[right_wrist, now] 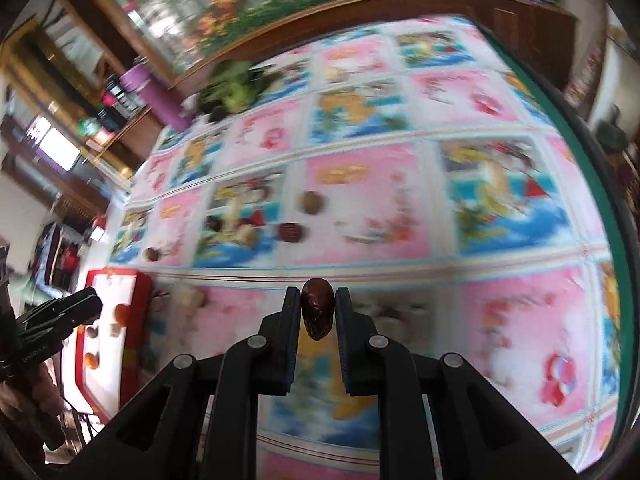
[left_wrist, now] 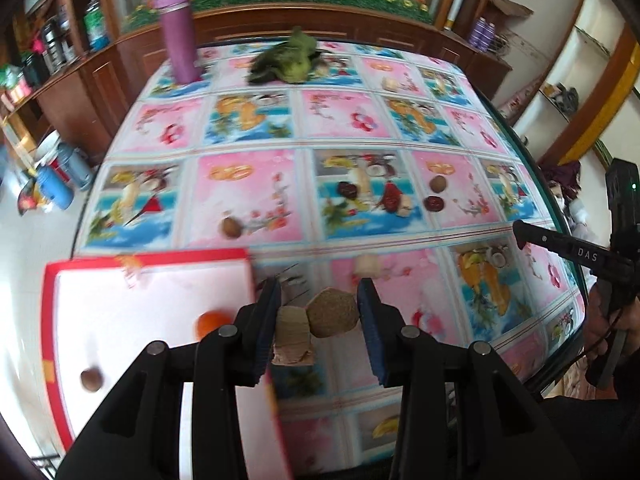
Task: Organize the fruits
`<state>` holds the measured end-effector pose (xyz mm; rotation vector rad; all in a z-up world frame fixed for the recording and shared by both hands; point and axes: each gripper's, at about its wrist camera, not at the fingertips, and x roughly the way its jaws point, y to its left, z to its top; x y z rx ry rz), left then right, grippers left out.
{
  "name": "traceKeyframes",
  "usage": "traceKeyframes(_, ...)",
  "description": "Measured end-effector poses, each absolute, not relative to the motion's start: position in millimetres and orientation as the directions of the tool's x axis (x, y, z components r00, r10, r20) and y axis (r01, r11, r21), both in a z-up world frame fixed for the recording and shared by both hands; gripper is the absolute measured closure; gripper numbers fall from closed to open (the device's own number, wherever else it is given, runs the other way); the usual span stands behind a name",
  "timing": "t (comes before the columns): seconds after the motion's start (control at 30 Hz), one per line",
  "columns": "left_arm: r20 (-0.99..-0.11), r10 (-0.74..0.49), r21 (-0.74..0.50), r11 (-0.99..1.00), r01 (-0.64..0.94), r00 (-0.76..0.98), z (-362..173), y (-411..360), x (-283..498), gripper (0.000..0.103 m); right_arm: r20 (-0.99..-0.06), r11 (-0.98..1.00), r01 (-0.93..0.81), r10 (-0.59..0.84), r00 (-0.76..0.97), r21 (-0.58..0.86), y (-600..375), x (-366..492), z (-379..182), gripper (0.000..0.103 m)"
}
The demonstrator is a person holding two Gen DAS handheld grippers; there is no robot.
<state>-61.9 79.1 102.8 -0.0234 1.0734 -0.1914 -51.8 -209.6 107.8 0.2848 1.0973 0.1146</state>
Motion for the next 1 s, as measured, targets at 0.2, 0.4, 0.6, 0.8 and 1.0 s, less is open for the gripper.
traceKeyframes(0.2,-0.876,-0.103,-0.097,0.995,0.036,0.471,103,124,-89,0.062,-0.845,0.946,-0.119,0.324,0.425,0.303,-139,-32,112,0.088)
traceKeyframes(0.4,-0.877,-0.043,-0.081,0.995,-0.058,0.479,101,162,-117,0.062,-0.831,0.909,-0.287,0.400,0.386,0.304,-66,-26,120,0.088)
traceKeyframes(0.6,-0.878,-0.001,-0.066,0.991,-0.119,0.478,95,191,-141,0.062,-0.831,0.846,-0.450,0.452,0.324,0.285,11,-29,119,0.088)
traceKeyframes(0.8,-0.890,0.038,-0.045,0.984,-0.170,0.455,84,213,-163,0.062,-0.845,0.782,-0.559,0.474,0.248,0.275,67,-40,104,0.088)
traceKeyframes(1.0,-0.908,0.071,-0.028,0.973,-0.229,0.414,65,237,-179,0.062,-0.876,0.728,-0.624,0.461,0.140,0.283,108,-54,77,0.088)
